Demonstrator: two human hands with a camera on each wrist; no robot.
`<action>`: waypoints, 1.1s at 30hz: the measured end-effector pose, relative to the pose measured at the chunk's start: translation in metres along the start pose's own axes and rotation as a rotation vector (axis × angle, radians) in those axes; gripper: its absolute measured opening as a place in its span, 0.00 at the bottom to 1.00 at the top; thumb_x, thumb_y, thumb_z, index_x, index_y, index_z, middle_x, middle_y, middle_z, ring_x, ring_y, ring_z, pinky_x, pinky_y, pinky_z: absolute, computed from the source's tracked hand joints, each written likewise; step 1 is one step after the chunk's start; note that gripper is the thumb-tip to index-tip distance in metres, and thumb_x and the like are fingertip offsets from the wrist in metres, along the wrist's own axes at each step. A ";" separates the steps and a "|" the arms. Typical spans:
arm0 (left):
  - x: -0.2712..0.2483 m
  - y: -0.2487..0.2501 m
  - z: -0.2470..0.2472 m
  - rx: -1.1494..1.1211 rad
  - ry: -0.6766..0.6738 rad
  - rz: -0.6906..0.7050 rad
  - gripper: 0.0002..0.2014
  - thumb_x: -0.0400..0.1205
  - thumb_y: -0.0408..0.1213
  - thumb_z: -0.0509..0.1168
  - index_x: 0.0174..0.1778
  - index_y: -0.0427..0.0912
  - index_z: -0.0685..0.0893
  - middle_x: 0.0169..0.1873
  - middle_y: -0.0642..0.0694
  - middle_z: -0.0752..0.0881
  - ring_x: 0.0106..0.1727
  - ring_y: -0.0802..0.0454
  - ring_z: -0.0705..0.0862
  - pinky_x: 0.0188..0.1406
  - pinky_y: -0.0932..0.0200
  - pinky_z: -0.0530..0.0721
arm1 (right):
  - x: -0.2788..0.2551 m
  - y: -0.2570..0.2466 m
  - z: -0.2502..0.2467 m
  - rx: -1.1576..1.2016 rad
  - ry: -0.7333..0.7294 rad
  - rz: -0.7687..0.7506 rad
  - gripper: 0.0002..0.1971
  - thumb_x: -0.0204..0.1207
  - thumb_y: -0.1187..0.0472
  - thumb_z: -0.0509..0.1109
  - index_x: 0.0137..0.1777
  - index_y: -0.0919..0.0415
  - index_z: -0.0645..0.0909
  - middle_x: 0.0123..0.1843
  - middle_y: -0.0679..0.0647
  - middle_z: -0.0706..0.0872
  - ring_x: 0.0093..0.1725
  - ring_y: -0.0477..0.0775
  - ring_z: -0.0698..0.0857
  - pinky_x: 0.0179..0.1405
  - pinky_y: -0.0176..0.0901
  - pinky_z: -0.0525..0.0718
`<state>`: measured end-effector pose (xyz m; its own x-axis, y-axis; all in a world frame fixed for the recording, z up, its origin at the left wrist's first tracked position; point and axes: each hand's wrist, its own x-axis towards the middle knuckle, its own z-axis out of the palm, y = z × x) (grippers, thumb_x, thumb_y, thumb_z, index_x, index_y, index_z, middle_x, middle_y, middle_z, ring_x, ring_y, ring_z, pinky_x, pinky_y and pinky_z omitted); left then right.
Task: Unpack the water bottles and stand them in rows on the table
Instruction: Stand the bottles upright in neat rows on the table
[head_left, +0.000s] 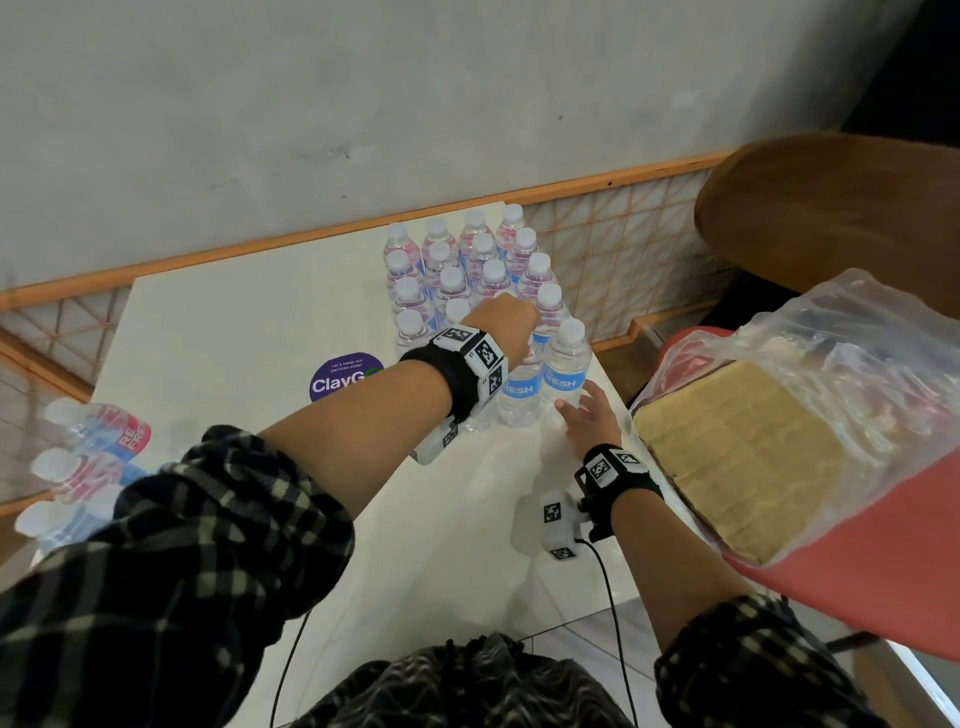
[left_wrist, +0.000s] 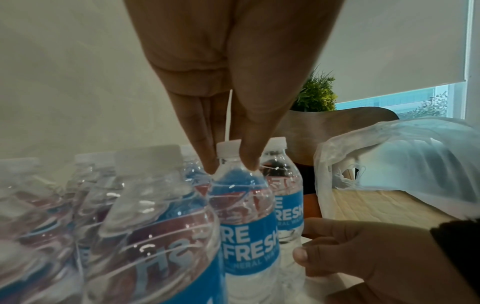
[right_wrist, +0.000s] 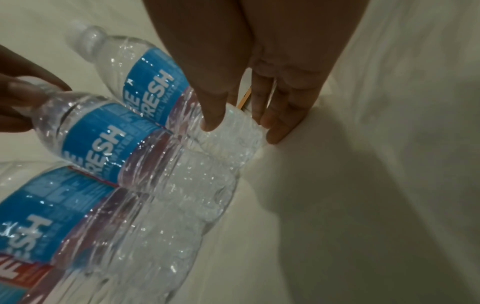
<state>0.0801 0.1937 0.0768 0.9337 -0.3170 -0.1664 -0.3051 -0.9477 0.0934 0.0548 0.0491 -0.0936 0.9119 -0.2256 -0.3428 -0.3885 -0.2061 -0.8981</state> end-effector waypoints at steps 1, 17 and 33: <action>-0.001 0.000 0.001 0.000 0.000 -0.001 0.10 0.81 0.30 0.61 0.56 0.32 0.82 0.53 0.34 0.83 0.54 0.36 0.83 0.44 0.52 0.77 | 0.000 -0.002 0.000 -0.015 0.003 0.004 0.30 0.76 0.54 0.71 0.77 0.50 0.66 0.75 0.58 0.74 0.71 0.57 0.76 0.71 0.59 0.75; -0.112 -0.179 -0.052 -0.220 0.150 -0.441 0.21 0.82 0.51 0.62 0.67 0.45 0.80 0.71 0.41 0.76 0.71 0.40 0.74 0.69 0.49 0.72 | -0.038 0.012 0.028 0.050 0.041 0.109 0.43 0.67 0.58 0.80 0.79 0.48 0.59 0.75 0.62 0.71 0.69 0.63 0.76 0.67 0.65 0.78; -0.168 -0.414 0.039 0.179 -0.507 -0.667 0.22 0.68 0.55 0.77 0.50 0.43 0.89 0.49 0.46 0.90 0.46 0.51 0.86 0.43 0.61 0.83 | -0.120 -0.017 0.066 0.129 0.018 0.022 0.28 0.72 0.65 0.76 0.71 0.57 0.71 0.60 0.60 0.81 0.56 0.58 0.81 0.57 0.55 0.83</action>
<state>0.0417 0.6377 0.0278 0.7447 0.3711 -0.5547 0.2133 -0.9199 -0.3291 -0.0390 0.1425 -0.0556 0.9004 -0.2459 -0.3589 -0.3873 -0.0771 -0.9187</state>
